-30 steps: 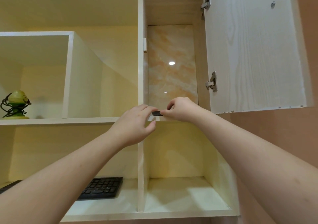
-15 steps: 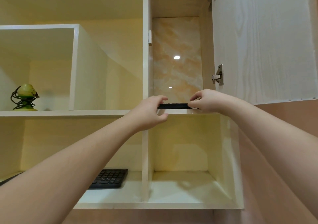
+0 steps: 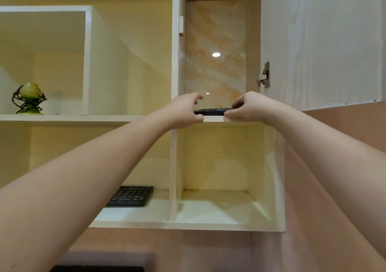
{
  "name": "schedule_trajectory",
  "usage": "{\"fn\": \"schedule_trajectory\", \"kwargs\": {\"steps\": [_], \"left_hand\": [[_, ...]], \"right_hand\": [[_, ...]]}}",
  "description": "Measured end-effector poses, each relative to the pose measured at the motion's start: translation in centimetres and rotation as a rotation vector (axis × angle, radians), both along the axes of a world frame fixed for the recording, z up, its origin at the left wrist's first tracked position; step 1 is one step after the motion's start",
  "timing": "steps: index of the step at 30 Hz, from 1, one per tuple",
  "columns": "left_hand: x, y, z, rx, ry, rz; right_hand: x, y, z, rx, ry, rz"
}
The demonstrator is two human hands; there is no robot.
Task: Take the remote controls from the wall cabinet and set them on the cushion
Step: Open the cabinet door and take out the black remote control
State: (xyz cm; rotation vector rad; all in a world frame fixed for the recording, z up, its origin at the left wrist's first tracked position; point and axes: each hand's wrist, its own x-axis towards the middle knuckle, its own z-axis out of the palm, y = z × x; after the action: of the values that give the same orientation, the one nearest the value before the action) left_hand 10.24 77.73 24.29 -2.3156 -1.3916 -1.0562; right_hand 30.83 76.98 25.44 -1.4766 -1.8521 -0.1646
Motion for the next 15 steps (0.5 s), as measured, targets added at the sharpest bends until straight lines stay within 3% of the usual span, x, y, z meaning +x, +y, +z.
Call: {"fn": "schedule_trajectory", "kwargs": {"steps": [7,15], "left_hand": [[1.9,1.5,1.5,-0.073,-0.021,0.094],[3.0,2.3,2.9,-0.3,-0.358,0.051]], "right_hand": [[0.7,-0.1,-0.2,0.02,0.024,0.005],[1.2,-0.7,-0.5,0.038,0.027,0.022]]}}
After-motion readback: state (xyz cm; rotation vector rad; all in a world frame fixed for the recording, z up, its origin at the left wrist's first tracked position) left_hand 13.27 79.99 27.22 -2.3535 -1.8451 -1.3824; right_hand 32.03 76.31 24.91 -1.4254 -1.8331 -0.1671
